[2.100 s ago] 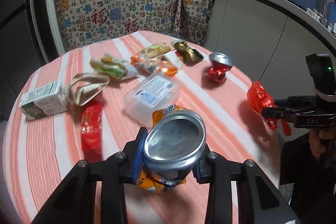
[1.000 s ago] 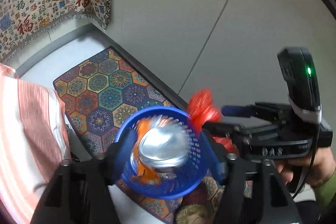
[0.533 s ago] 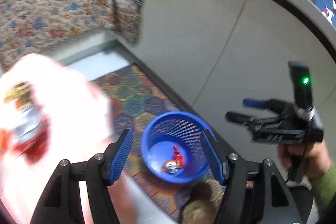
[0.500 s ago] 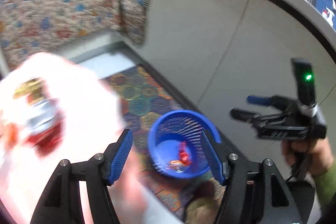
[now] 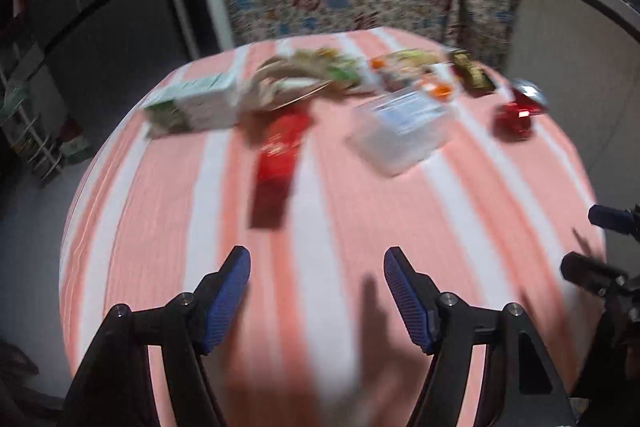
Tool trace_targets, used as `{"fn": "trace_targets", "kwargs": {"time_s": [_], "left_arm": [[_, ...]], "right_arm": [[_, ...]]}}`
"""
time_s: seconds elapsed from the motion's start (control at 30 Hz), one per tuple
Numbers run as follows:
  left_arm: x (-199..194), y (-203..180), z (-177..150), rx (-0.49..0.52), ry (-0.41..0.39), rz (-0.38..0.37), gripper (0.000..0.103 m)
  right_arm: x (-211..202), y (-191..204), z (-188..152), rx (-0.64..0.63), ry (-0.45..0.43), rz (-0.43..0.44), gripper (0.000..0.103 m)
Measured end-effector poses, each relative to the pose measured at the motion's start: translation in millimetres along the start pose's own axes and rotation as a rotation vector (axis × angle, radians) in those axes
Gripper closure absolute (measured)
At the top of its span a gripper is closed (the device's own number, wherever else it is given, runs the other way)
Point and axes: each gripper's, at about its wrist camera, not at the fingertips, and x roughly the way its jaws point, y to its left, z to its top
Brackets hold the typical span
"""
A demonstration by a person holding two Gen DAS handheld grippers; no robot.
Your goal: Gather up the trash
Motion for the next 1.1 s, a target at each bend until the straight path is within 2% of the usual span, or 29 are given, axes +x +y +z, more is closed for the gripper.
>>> {"fn": "trace_targets", "kwargs": {"time_s": [0.17,0.23,0.3,0.4,0.57,1.1], "left_arm": [[23.5,29.8,-4.8,-0.02,0.016,0.03,0.032],[29.1,32.5,1.2,-0.037,0.004,0.02,0.026],[37.8,39.6,10.2,-0.069,0.004,0.018,0.023],[46.7,46.9,20.2,-0.117,0.013,0.01,0.021],[59.0,56.1,29.9,-0.163,0.022,0.051,0.011],[59.9,56.8,32.0,-0.171,0.025,0.046,0.01]], "right_arm": [[55.1,30.3,20.9,-0.003,0.035,-0.069,0.007],[67.8,36.7,31.6,-0.011,0.025,-0.103,0.004],[81.5,38.8,45.5,-0.007,0.013,-0.144,0.0],[96.4,37.0,65.5,0.01,0.006,-0.163,0.0],[119.1,30.6,95.6,0.041,0.004,-0.188,0.0],[118.5,31.5,93.1,0.041,-0.002,-0.187,0.0]]}}
